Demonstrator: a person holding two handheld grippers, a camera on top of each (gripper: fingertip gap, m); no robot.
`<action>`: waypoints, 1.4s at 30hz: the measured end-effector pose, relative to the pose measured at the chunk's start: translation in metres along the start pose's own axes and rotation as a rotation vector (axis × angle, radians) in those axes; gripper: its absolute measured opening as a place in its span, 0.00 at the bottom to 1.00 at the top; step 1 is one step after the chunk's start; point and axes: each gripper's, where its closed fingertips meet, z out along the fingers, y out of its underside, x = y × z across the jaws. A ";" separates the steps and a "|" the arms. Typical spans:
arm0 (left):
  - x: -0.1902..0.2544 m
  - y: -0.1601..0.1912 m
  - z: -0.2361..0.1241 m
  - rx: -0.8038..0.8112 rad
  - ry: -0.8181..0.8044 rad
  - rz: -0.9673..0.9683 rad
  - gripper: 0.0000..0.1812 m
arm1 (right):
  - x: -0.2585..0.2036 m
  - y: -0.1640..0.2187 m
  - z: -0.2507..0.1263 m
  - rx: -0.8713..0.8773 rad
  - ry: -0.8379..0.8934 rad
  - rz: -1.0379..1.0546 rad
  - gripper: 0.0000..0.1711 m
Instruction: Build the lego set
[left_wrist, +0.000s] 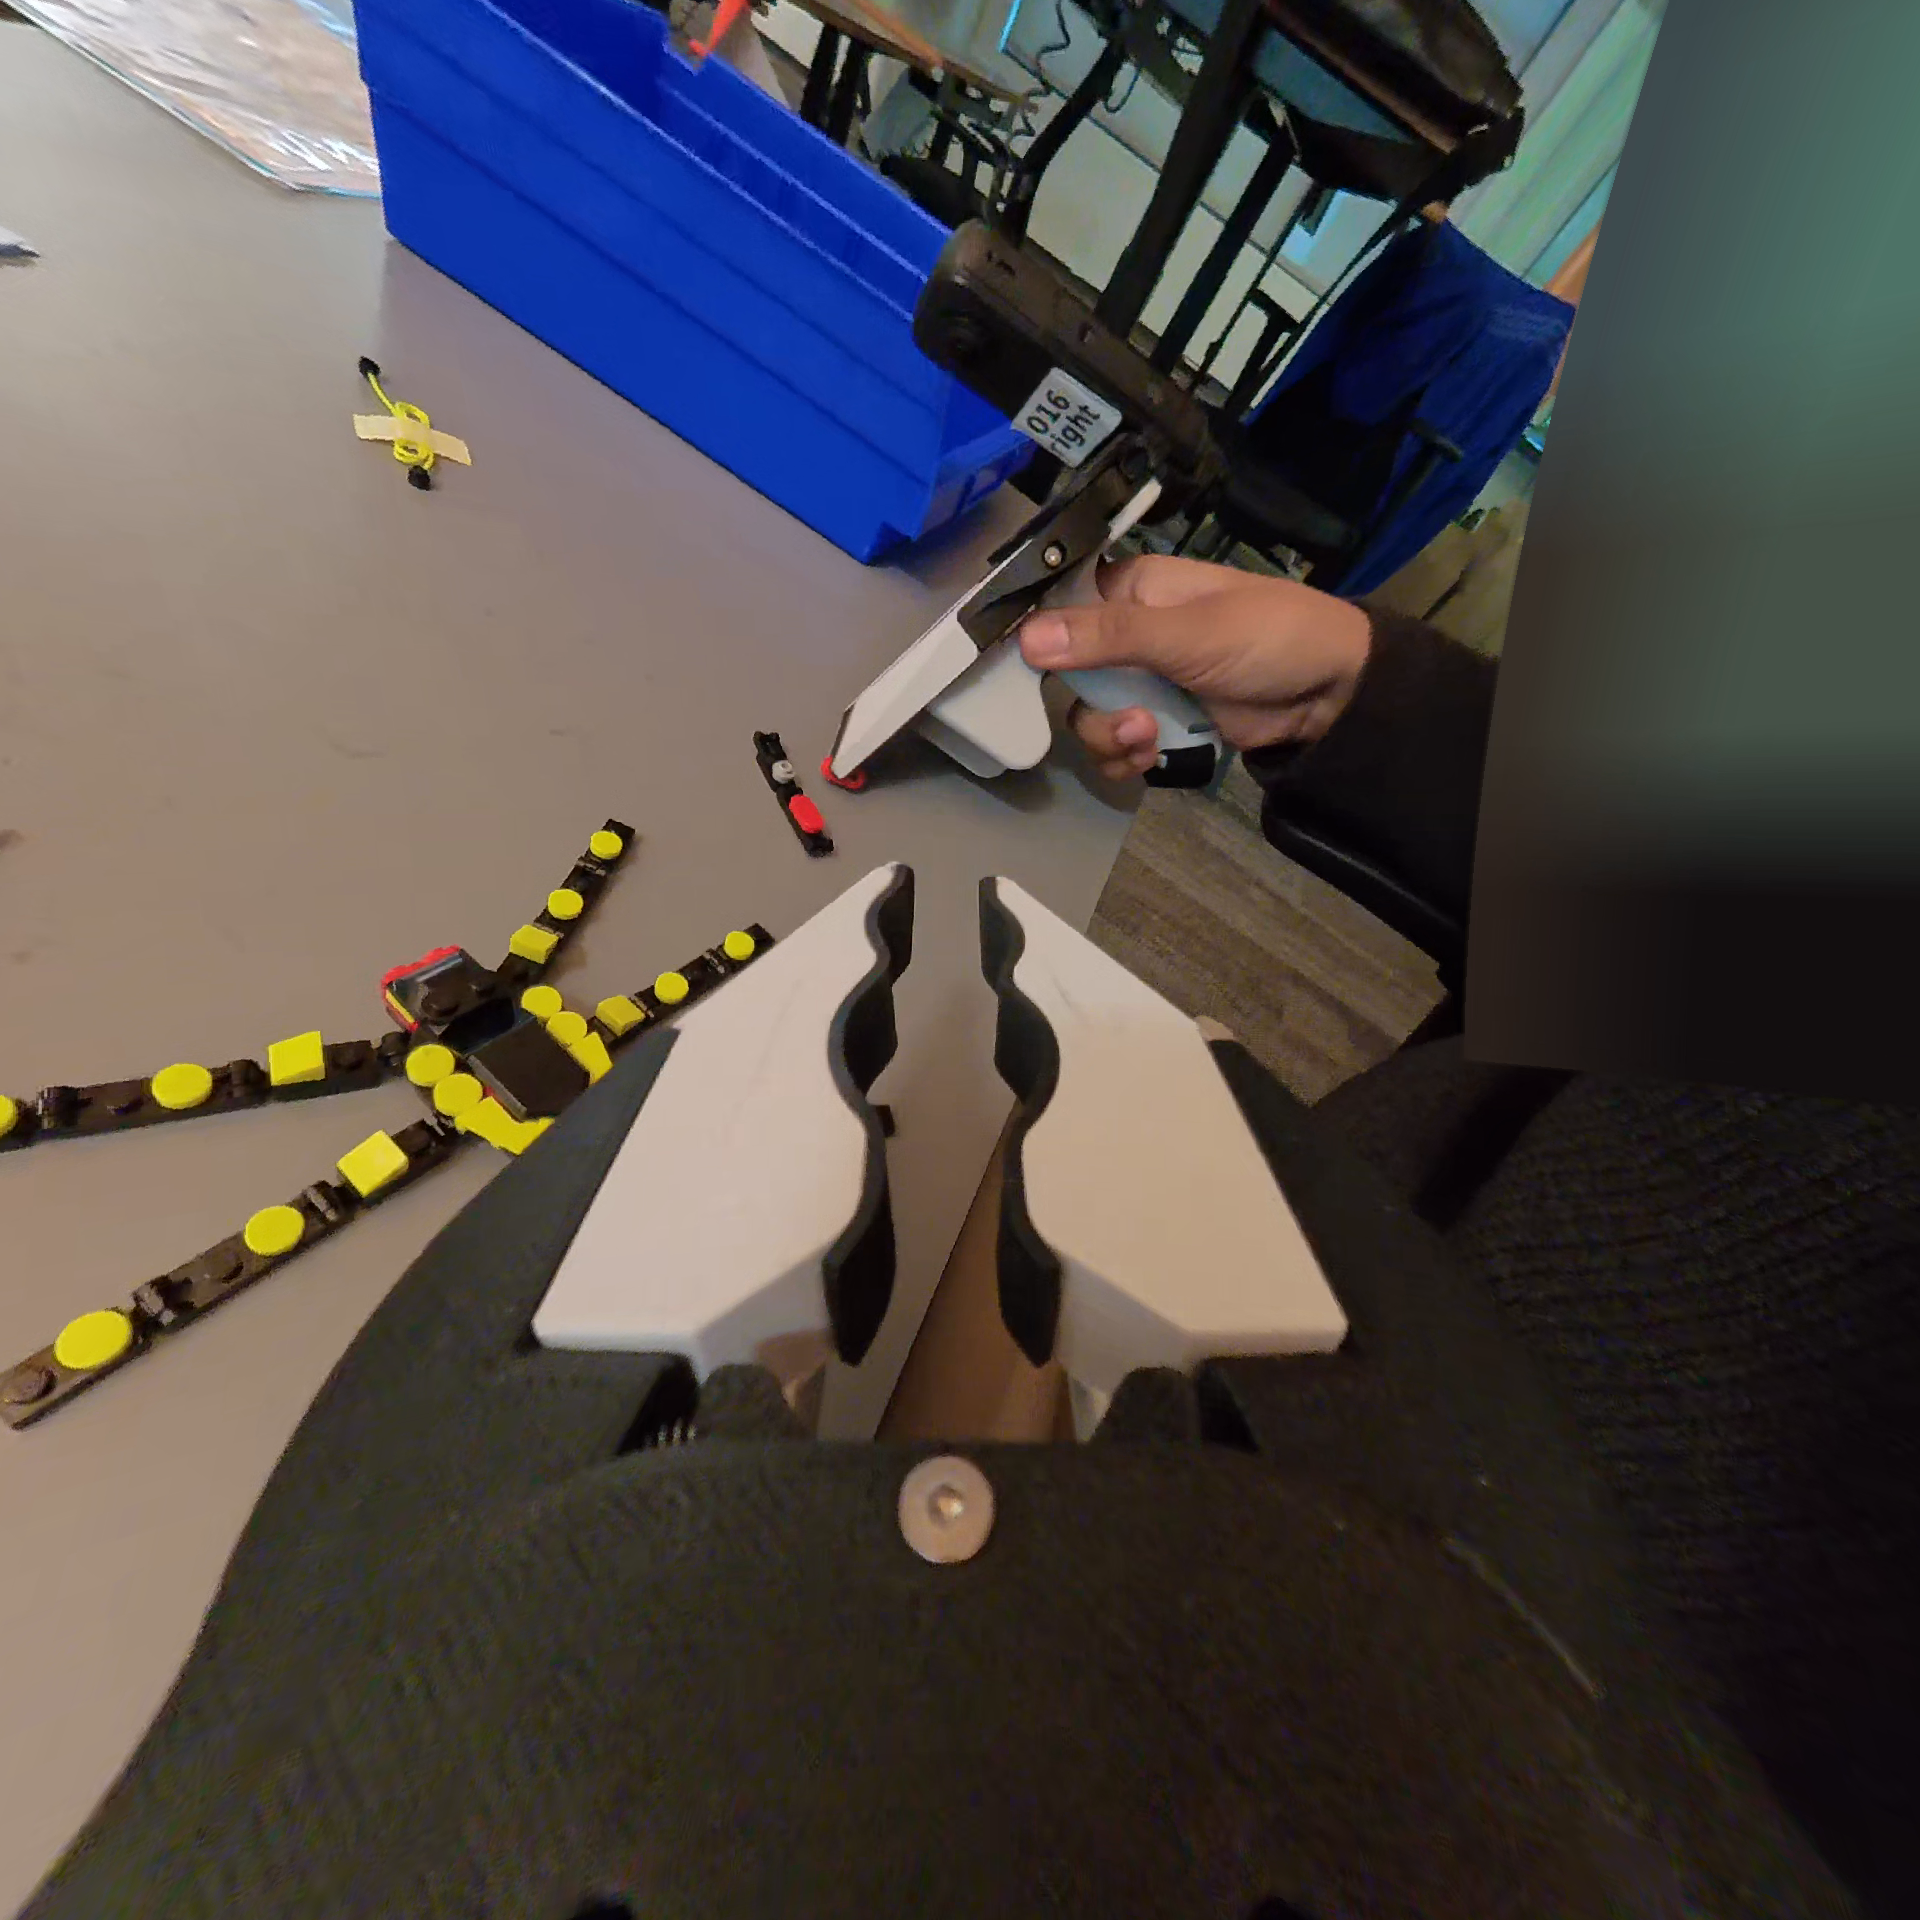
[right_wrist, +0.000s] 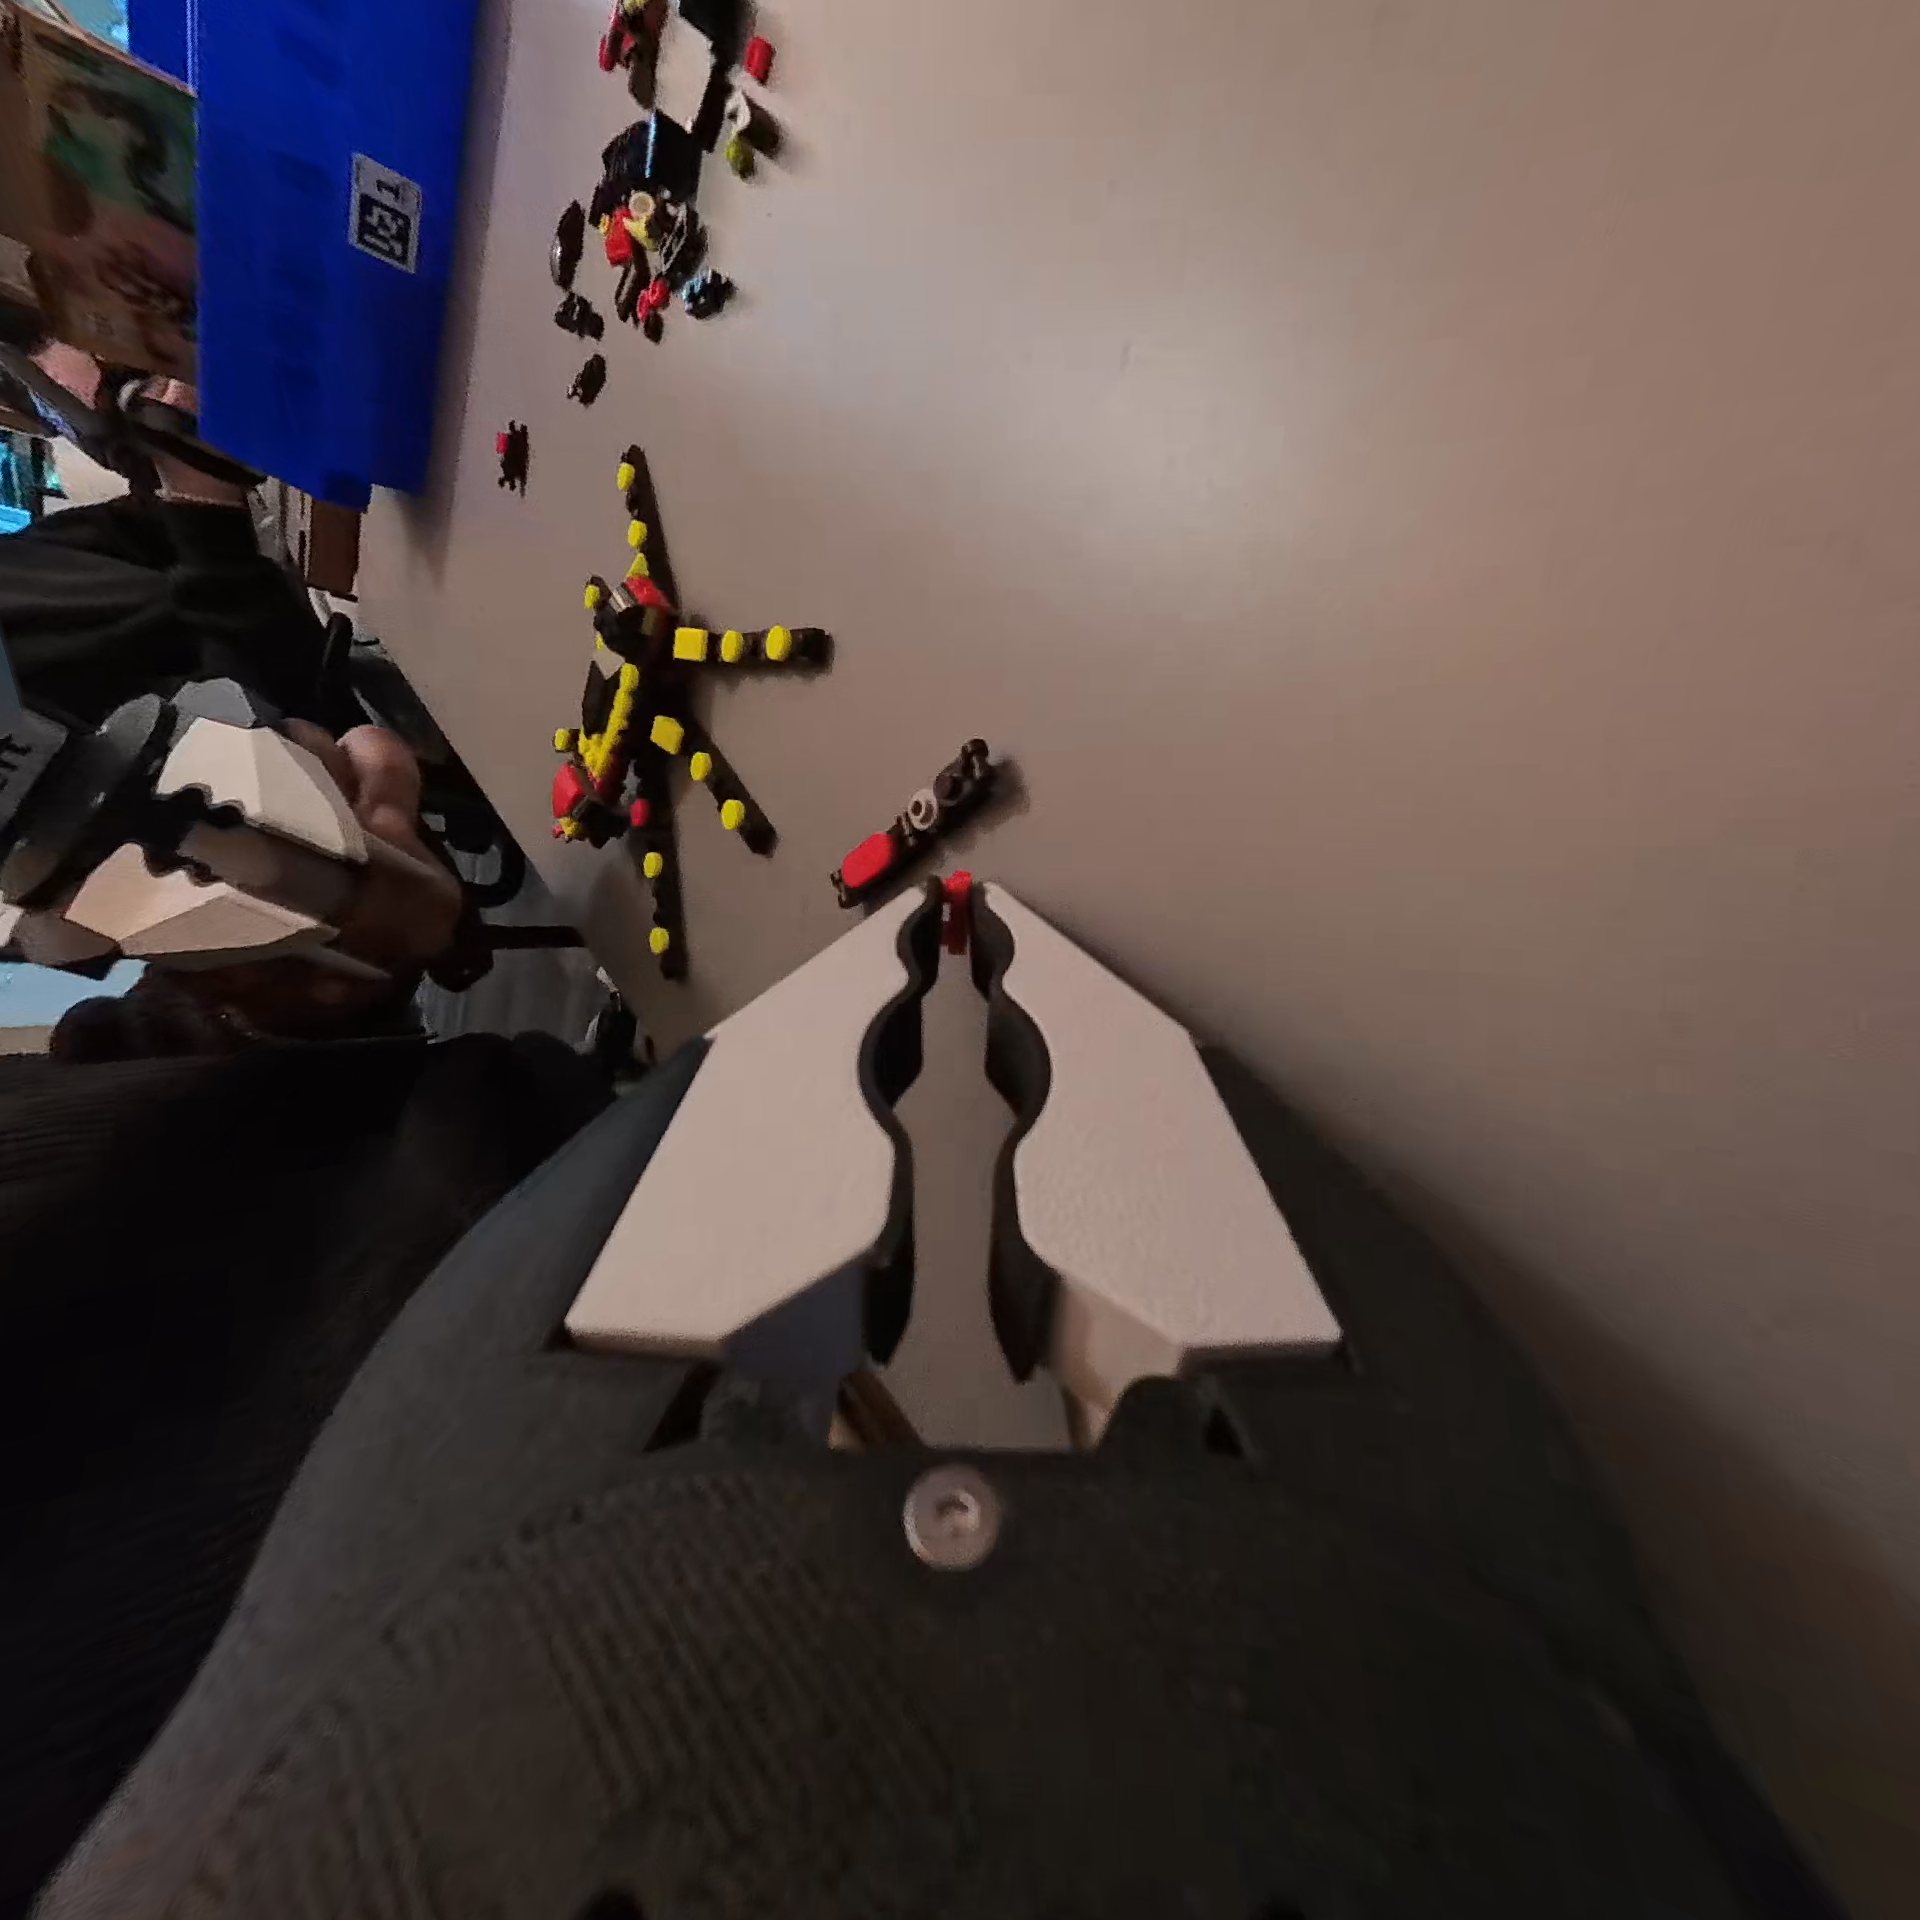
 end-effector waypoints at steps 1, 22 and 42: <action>0.000 -0.001 0.000 0.002 0.004 0.003 0.06 | 0.002 -0.002 -0.002 0.014 0.010 -0.002 0.02; 0.003 0.002 0.014 -0.043 0.049 0.016 0.06 | 0.011 -0.018 -0.028 0.023 0.663 -0.922 0.16; 0.003 -0.001 0.023 -0.048 0.052 0.079 0.04 | -0.114 0.034 0.003 0.034 -0.282 -0.530 0.02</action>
